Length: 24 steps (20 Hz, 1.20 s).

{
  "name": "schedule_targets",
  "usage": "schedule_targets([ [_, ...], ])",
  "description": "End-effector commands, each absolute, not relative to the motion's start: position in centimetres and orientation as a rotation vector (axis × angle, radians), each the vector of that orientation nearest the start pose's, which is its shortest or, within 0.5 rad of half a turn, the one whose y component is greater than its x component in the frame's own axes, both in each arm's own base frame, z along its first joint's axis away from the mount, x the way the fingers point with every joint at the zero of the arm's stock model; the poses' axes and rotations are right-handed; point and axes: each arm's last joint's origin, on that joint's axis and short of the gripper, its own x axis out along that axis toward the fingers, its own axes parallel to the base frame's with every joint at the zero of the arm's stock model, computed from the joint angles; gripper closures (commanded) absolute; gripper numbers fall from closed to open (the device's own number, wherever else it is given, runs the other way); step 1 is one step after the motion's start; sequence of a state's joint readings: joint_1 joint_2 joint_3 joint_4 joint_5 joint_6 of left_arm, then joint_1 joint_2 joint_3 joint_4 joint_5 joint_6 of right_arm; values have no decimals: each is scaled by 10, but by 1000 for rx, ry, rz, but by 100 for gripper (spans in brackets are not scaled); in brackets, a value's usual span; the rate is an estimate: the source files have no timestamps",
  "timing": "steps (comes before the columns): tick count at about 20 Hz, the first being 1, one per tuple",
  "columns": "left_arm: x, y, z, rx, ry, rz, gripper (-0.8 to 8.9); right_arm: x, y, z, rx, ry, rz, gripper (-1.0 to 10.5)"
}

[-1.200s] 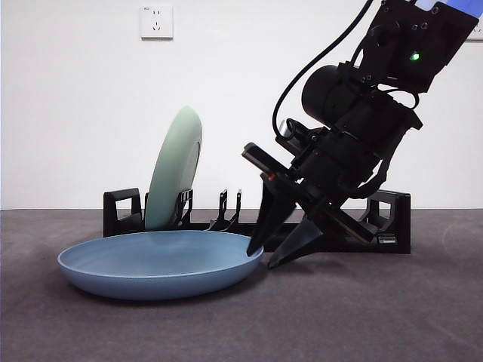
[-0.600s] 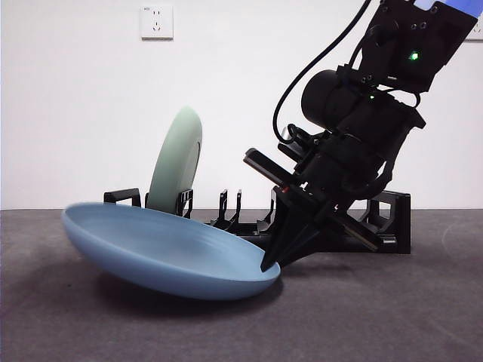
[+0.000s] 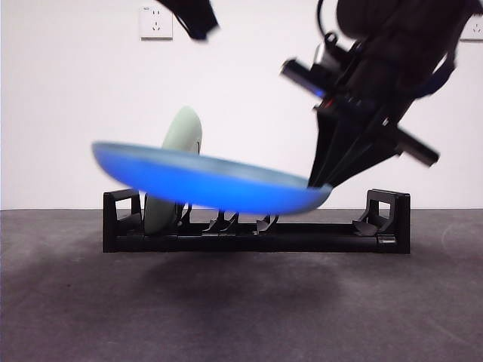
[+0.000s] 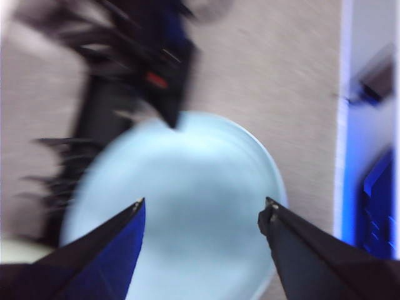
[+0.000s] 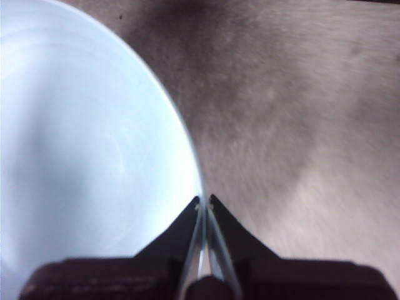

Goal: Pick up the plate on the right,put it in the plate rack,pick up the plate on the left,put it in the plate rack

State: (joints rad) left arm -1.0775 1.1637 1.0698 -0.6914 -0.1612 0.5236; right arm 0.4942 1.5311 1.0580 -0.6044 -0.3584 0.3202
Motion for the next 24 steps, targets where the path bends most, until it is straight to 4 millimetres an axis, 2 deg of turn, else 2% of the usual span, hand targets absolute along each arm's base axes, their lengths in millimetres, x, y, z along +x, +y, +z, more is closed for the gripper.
schedule_targets([
  [1,111,-216,303,980,453,-1088,499,253,143,238,186,1190,588,963],
  [6,103,-232,290,1032,480,-1144,499,235,123,267,204,1132,578,963],
  [13,104,-235,290,1023,462,-1146,506,207,109,295,202,1062,605,963],
  [14,104,-235,290,1023,462,-1147,549,205,107,298,202,1051,608,963],
  [17,103,-235,290,1029,460,-1158,823,199,105,304,204,1025,614,963],
  [24,99,-236,289,1036,452,-1209,823,198,104,307,205,1010,618,950],
])
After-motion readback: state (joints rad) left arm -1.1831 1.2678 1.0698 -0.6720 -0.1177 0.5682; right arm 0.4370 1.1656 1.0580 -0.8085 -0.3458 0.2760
